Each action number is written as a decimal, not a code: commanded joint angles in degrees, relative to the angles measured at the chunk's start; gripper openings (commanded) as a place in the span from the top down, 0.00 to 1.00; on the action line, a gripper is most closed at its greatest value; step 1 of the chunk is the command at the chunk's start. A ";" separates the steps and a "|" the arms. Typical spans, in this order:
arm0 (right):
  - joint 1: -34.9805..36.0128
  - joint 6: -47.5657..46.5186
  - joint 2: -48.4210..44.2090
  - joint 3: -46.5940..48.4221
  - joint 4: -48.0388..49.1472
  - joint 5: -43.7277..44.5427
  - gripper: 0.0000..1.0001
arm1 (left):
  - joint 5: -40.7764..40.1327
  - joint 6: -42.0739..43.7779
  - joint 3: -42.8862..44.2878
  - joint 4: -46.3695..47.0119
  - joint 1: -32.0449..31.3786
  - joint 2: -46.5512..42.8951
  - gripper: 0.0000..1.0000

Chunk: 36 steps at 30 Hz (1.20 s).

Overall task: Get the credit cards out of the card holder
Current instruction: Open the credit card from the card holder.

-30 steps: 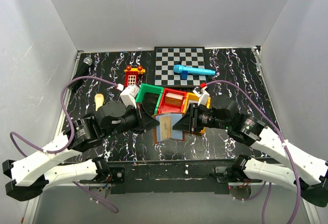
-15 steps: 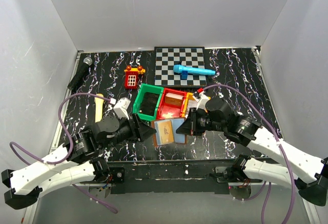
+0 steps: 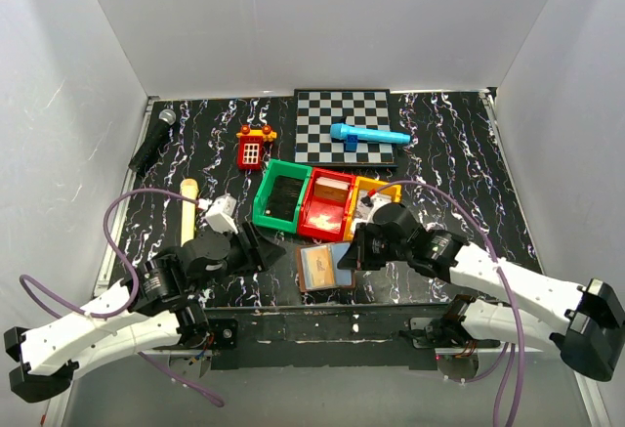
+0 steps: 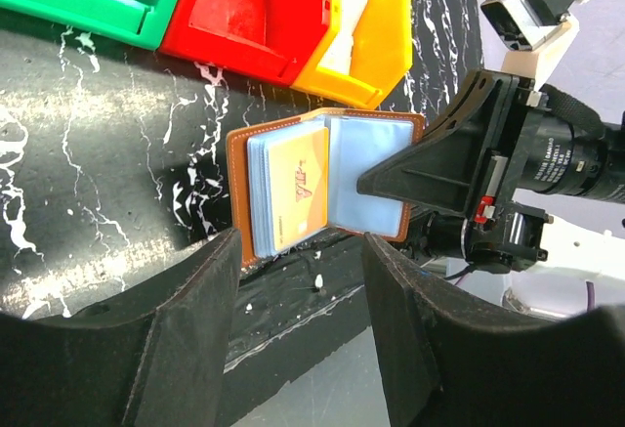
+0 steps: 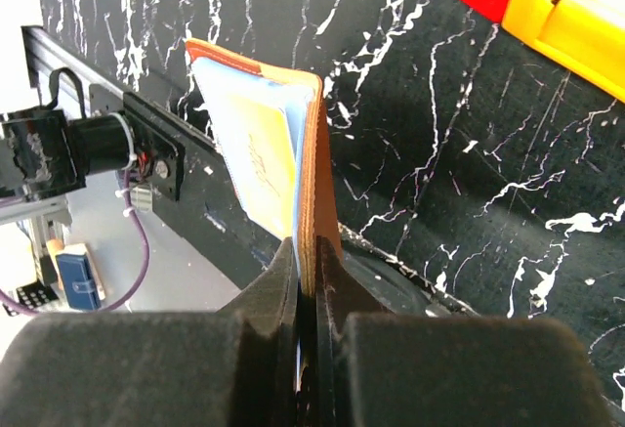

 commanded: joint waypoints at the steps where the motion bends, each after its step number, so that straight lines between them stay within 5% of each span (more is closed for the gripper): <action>1: -0.19 4.22 0.57 -3.43 8.48 2.89 0.99 | -1.58 -2.73 -1.12 -2.17 -0.32 0.13 0.48; 18: -0.19 7.92 6.99 -9.68 14.37 5.88 0.99 | 6.51 5.34 -5.69 17.42 -0.32 11.38 0.62; 36: -0.19 6.96 8.22 -9.95 7.96 7.29 0.99 | 11.69 9.74 -9.12 34.75 -0.32 27.45 0.71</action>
